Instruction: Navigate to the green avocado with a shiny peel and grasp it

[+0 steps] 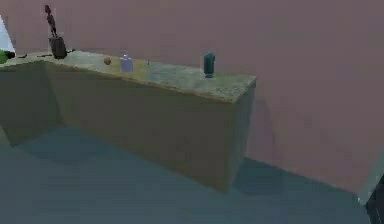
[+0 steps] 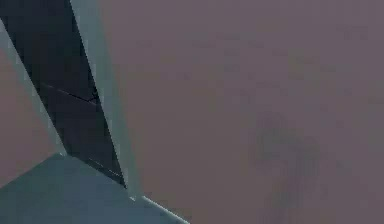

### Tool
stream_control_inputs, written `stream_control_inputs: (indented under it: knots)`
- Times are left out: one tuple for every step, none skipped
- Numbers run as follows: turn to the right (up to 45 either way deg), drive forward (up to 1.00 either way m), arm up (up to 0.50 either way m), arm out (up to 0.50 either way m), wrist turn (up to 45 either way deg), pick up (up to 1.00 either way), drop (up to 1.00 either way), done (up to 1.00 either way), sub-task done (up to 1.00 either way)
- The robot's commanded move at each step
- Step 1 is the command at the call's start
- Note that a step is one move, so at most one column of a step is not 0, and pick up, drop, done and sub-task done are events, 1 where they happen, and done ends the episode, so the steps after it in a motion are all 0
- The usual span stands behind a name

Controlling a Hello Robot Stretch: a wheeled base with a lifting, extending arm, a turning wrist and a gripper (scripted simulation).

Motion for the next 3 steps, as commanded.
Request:
stream_control_inputs:
  knots:
    - [-45.0,0.0,0.0,0.0,0.0,0.0,0.0,0.0,0.0]
    - [-45.0,0.0,0.0,0.0,0.0,0.0,0.0,0.0,0.0]
    - [-45.0,0.0,0.0,0.0,0.0,0.0,0.0,0.0,0.0]
